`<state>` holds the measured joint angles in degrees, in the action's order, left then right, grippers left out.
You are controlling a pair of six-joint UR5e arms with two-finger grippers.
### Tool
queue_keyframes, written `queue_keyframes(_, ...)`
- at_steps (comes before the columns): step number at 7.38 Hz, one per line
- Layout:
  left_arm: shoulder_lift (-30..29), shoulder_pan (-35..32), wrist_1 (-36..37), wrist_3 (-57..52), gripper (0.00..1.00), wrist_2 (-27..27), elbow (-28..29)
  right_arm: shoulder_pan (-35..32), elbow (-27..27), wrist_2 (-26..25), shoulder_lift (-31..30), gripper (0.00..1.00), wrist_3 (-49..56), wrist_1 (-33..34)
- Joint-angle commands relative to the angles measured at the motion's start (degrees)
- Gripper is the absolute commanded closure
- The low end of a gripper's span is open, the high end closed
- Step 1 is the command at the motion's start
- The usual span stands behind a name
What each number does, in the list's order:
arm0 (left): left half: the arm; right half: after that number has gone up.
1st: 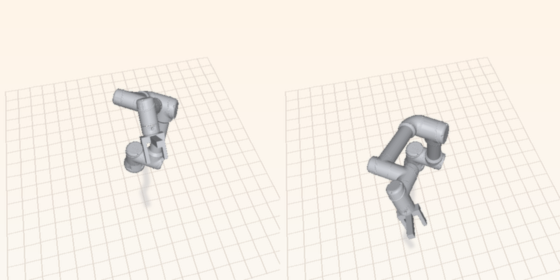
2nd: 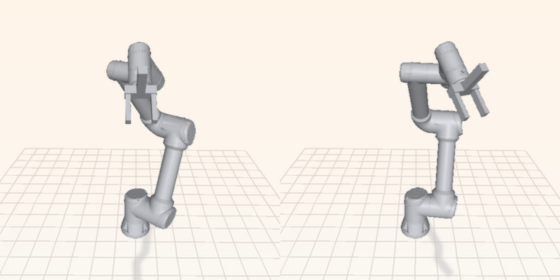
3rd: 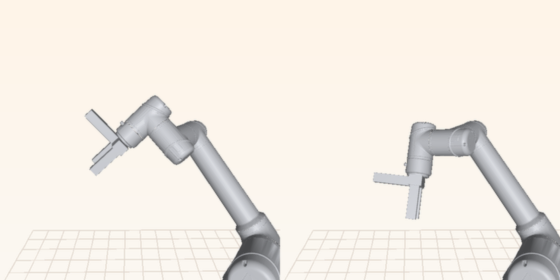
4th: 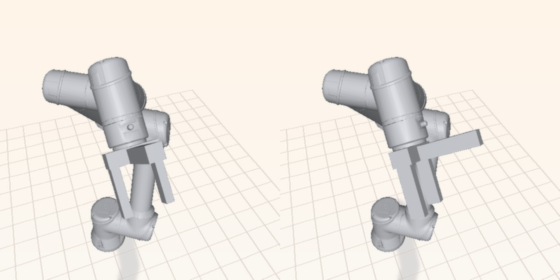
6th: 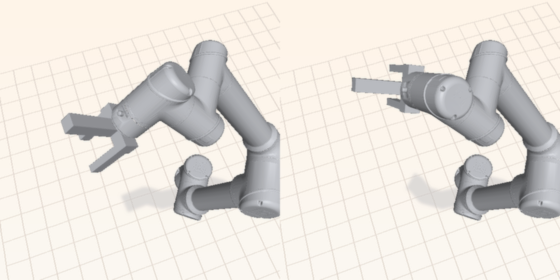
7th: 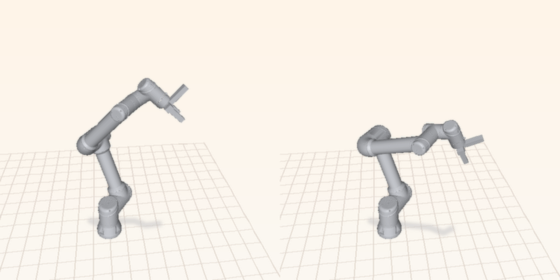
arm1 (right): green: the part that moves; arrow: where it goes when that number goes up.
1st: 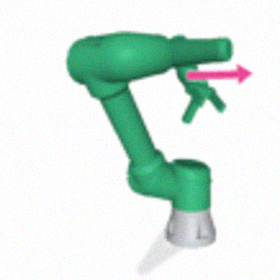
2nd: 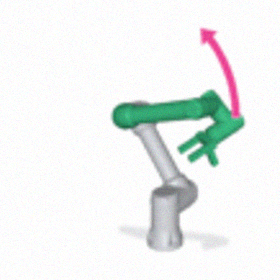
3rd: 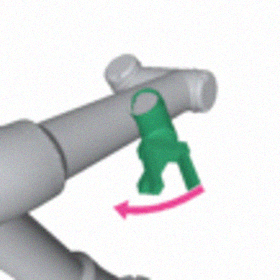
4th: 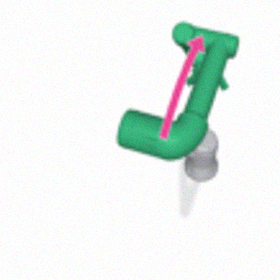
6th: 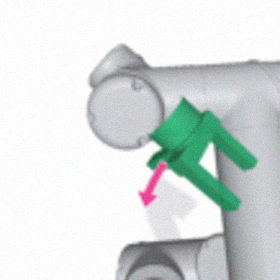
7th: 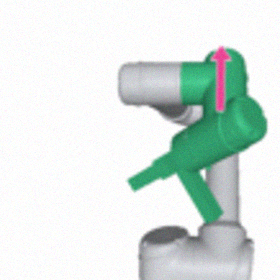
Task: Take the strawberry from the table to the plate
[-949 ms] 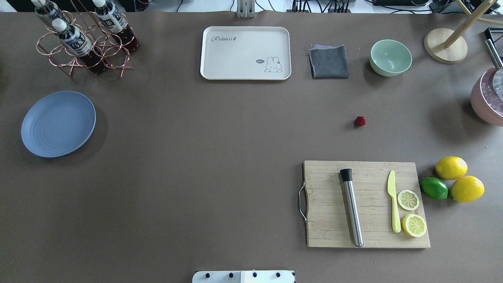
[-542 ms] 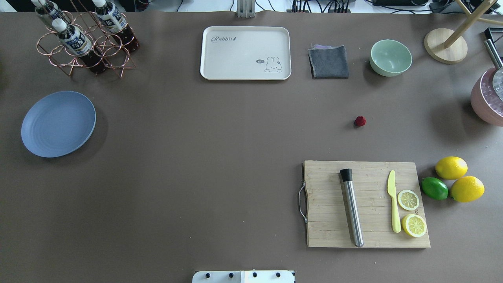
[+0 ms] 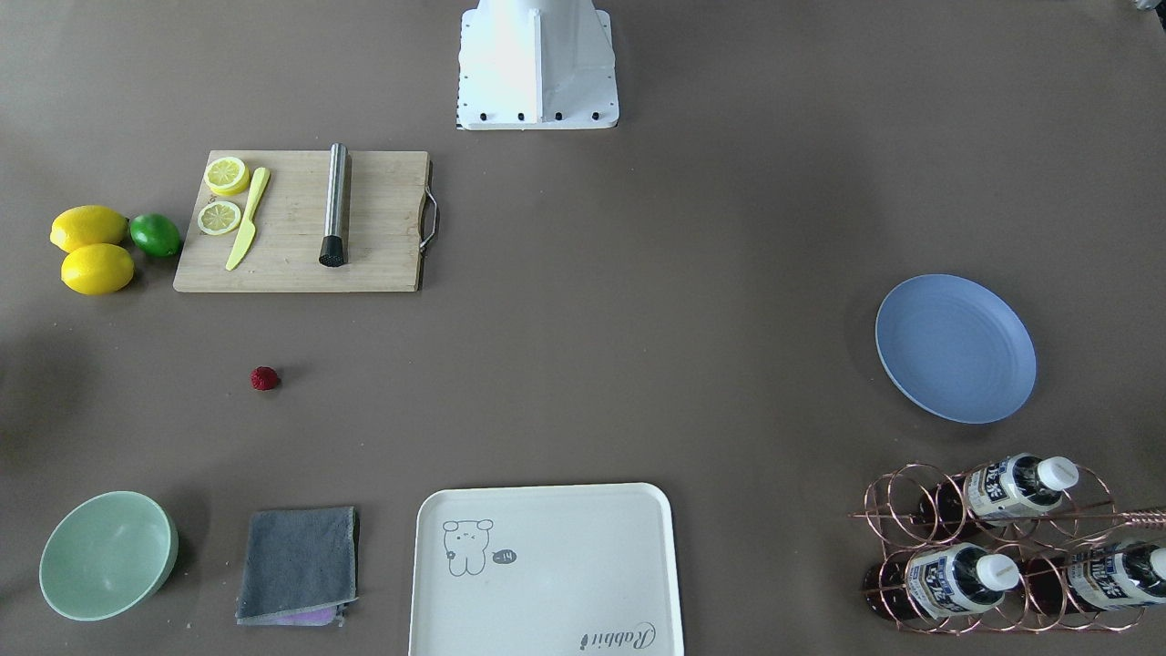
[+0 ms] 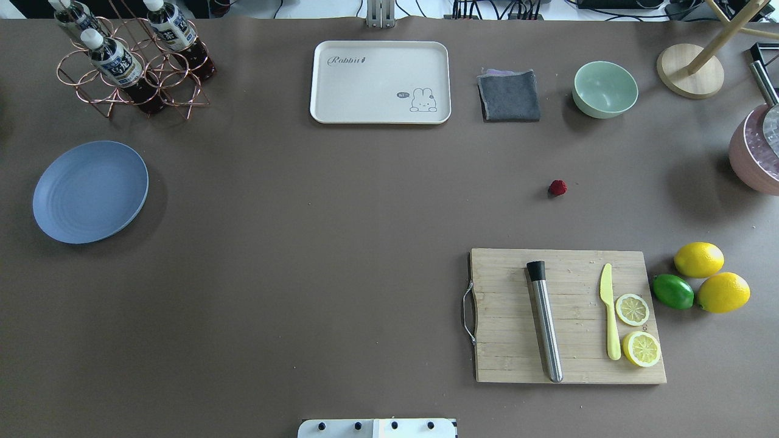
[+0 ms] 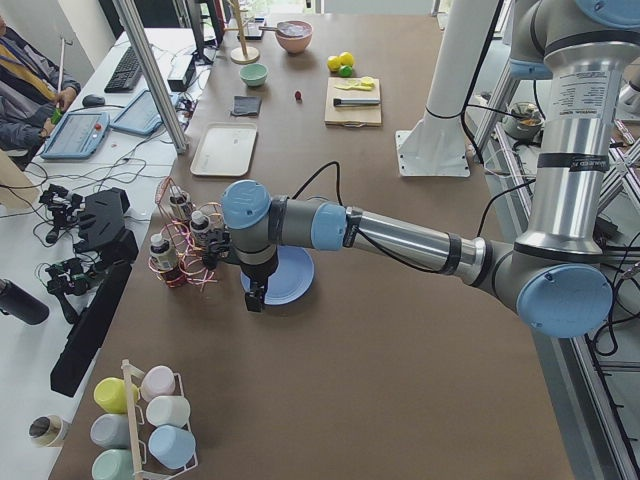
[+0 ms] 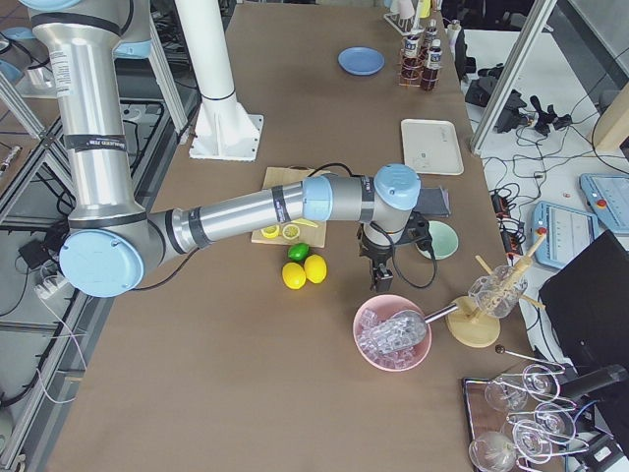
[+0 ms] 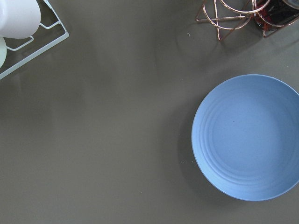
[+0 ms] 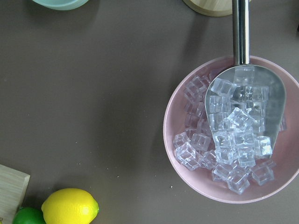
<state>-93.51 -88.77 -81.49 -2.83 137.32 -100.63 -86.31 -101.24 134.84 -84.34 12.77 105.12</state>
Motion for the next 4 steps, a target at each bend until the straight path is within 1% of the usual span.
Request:
queue_keyframes(1, -0.01, 0.00, 0.02, 0.10, 0.03, -0.04, -0.10, 0.00, -0.28, -0.01, -0.64, 0.00, -0.03, 0.00)
queue_keyframes(3, 0.60, -0.09, 0.02, 0.02, 0.03, 0.31, -0.01, 0.00, -0.45, -0.01, -0.56, 0.00, -0.03, 0.00)
queue_keyframes(4, 0.78, -0.17, 0.02, 0.02, 0.03, 0.23, -1.05, 0.00, 0.24, -0.10, -0.56, 0.00, -0.03, 0.00)
